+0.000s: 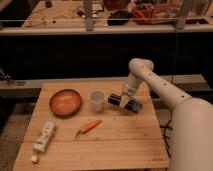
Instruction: Place the eraser on the white sponge
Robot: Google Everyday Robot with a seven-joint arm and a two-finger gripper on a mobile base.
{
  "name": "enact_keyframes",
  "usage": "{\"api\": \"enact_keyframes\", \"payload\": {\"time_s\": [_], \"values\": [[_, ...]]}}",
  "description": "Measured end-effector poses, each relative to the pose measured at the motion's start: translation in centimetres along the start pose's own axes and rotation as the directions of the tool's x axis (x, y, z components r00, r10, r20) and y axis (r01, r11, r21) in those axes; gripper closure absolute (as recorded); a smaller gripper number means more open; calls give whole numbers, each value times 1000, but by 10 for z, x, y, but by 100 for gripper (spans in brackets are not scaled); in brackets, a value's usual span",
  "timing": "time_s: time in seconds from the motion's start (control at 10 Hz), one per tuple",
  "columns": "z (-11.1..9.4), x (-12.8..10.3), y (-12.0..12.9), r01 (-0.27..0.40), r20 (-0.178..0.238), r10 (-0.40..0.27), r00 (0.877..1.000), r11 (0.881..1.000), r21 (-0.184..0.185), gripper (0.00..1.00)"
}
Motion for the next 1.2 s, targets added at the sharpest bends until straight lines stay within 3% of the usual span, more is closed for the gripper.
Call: {"api": "enact_keyframes", "payload": {"time_s": [1.2], "values": [[-3, 1, -4, -38, 11, 38, 999, 999, -2, 98]]}}
